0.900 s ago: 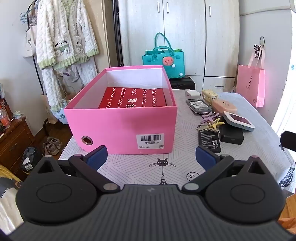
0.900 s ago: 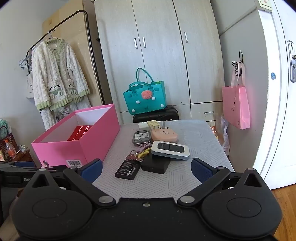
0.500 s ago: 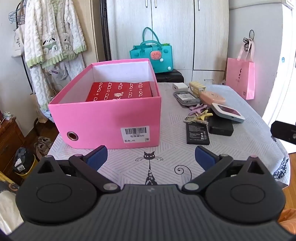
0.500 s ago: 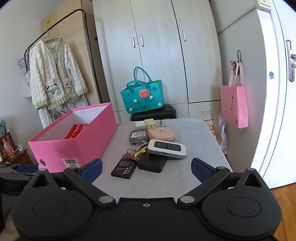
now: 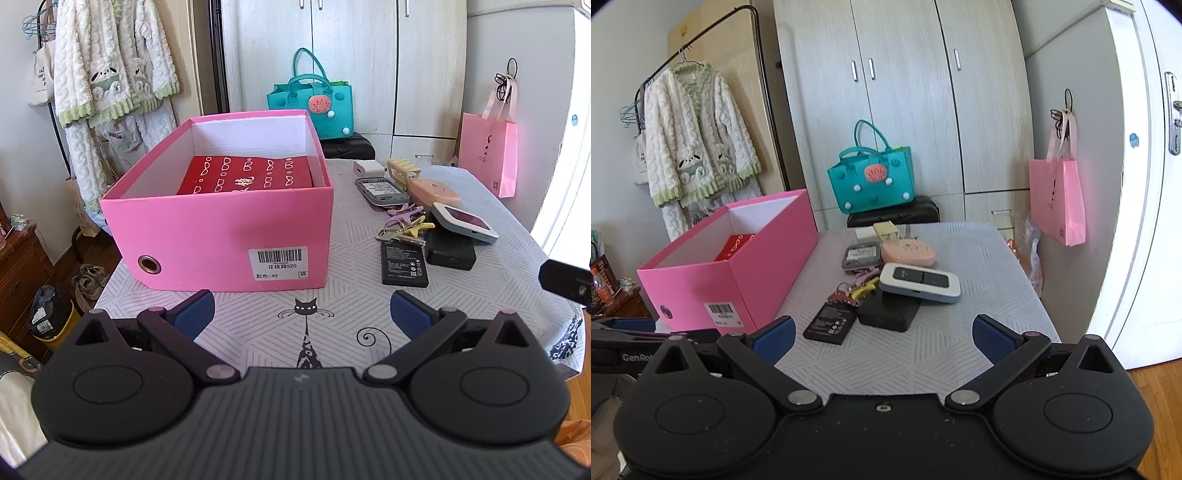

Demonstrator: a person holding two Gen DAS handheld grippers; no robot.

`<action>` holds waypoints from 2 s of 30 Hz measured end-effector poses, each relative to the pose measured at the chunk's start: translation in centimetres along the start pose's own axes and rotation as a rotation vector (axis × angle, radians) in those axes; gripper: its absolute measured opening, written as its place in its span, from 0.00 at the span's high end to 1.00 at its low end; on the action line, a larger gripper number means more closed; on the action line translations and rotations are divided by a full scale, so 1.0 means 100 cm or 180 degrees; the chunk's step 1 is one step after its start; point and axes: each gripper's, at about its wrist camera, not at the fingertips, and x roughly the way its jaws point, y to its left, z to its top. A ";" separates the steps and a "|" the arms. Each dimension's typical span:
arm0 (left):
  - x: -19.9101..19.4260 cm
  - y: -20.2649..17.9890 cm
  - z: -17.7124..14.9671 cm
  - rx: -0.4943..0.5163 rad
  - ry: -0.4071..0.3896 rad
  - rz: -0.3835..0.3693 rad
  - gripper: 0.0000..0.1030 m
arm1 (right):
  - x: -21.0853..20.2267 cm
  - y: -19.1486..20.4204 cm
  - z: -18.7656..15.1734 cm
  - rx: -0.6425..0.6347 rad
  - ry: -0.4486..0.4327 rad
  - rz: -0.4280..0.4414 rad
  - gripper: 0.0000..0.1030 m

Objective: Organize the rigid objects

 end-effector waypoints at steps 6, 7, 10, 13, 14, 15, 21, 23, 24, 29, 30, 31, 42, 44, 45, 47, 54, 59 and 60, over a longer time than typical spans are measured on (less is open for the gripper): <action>0.000 0.002 -0.002 -0.0002 -0.0020 0.0035 0.00 | -0.002 0.002 -0.003 -0.0077 -0.0069 0.0046 0.00; 0.000 0.002 -0.002 -0.0003 -0.0021 0.0037 0.00 | -0.003 0.002 -0.003 -0.0089 -0.0078 0.0059 0.00; 0.001 0.003 -0.002 -0.0006 -0.0028 0.0044 0.00 | -0.003 0.003 -0.003 -0.0095 -0.0081 0.0066 0.00; 0.001 0.003 -0.002 -0.0006 -0.0026 0.0042 0.00 | -0.002 0.002 -0.003 -0.0098 -0.0074 0.0049 0.00; 0.001 0.003 -0.002 -0.0005 -0.0027 0.0043 0.00 | -0.002 0.002 -0.003 -0.0095 -0.0073 0.0043 0.00; 0.001 0.003 -0.003 -0.0004 -0.0027 0.0045 0.00 | -0.002 0.002 -0.004 -0.0093 -0.0070 0.0039 0.00; 0.001 0.003 -0.003 -0.0017 -0.0035 0.0039 0.00 | -0.001 -0.001 -0.002 -0.0083 -0.0065 0.0015 0.00; 0.000 0.005 -0.004 -0.0040 -0.0050 0.0030 0.00 | 0.000 -0.002 -0.003 -0.0073 -0.0067 0.0009 0.00; -0.001 0.006 -0.004 -0.0045 -0.0058 0.0028 0.00 | 0.000 -0.001 -0.003 -0.0074 -0.0065 0.0008 0.00; -0.001 0.008 -0.006 -0.0049 -0.0073 0.0041 0.00 | 0.001 -0.001 -0.003 -0.0078 -0.0065 0.0004 0.00; -0.001 0.008 -0.006 -0.0046 -0.0074 0.0040 0.00 | 0.002 -0.001 -0.003 -0.0080 -0.0066 0.0005 0.00; -0.001 0.008 -0.006 -0.0045 -0.0075 0.0041 0.00 | 0.002 -0.002 -0.003 -0.0082 -0.0066 0.0006 0.00; -0.005 0.007 -0.015 -0.0014 -0.0323 0.0041 0.00 | 0.003 -0.004 -0.010 -0.0125 -0.0204 0.0004 0.00; -0.005 0.007 -0.015 -0.0009 -0.0314 0.0048 0.00 | 0.005 -0.003 -0.010 -0.0142 -0.0193 -0.0007 0.00; -0.005 0.007 -0.014 -0.0016 -0.0313 0.0052 0.00 | 0.006 -0.003 -0.009 -0.0146 -0.0184 -0.0009 0.00; -0.005 0.008 -0.014 -0.0026 -0.0315 0.0054 0.00 | 0.006 -0.002 -0.009 -0.0147 -0.0171 -0.0010 0.00; -0.005 0.009 -0.014 -0.0029 -0.0314 0.0057 0.00 | 0.006 -0.002 -0.010 -0.0135 -0.0159 -0.0012 0.00; -0.004 0.010 -0.015 -0.0039 -0.0320 0.0059 0.00 | 0.006 -0.001 -0.012 -0.0133 -0.0149 -0.0015 0.00; -0.004 0.010 -0.014 -0.0039 -0.0320 0.0058 0.00 | 0.007 -0.001 -0.012 -0.0132 -0.0144 -0.0016 0.00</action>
